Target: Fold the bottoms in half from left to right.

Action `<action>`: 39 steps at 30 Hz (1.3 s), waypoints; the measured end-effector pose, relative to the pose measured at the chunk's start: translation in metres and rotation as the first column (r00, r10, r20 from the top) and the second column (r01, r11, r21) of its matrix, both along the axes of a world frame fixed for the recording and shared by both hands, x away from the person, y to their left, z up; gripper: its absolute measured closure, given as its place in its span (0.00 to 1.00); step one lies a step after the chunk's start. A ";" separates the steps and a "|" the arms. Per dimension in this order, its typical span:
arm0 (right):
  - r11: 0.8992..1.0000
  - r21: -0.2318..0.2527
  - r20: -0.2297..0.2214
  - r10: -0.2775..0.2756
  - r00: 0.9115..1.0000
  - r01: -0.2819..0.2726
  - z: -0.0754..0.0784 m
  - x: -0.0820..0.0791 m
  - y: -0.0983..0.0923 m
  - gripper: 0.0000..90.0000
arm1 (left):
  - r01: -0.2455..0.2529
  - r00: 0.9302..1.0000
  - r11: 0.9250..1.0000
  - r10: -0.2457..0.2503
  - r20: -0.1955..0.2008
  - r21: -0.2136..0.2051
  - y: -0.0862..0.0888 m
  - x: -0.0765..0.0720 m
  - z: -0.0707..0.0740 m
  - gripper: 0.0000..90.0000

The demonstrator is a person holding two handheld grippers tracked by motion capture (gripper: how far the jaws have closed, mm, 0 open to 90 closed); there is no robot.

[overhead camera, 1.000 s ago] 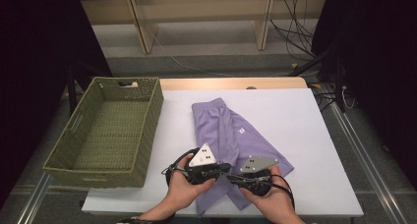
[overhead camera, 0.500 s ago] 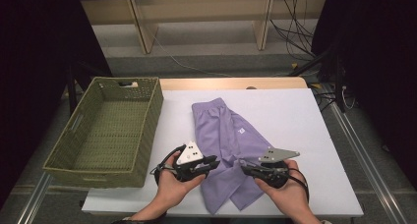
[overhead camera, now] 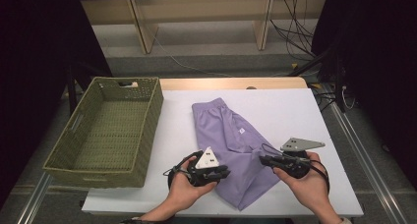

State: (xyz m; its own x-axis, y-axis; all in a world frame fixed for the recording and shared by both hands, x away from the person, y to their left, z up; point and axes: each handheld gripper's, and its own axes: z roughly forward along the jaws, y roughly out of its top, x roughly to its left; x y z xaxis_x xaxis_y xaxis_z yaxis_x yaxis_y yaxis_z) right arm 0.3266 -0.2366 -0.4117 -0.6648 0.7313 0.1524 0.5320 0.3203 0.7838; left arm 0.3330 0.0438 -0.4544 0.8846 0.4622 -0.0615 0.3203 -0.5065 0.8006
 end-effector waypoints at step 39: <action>0.985 -0.141 -0.247 -0.134 0.960 0.101 -0.034 0.010 -0.047 0.82 | 0.141 0.987 0.981 -0.128 -0.102 0.136 -0.030 -0.005 -0.031 0.91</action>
State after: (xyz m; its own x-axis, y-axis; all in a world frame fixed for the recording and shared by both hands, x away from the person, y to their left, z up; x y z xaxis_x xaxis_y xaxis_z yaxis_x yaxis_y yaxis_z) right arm 0.3369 -0.2837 -0.4458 -0.5246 0.8259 0.2067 0.7482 0.3314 0.5748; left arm 0.3278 0.0140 -0.4859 0.9329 0.3493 -0.0880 0.3106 -0.6563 0.6876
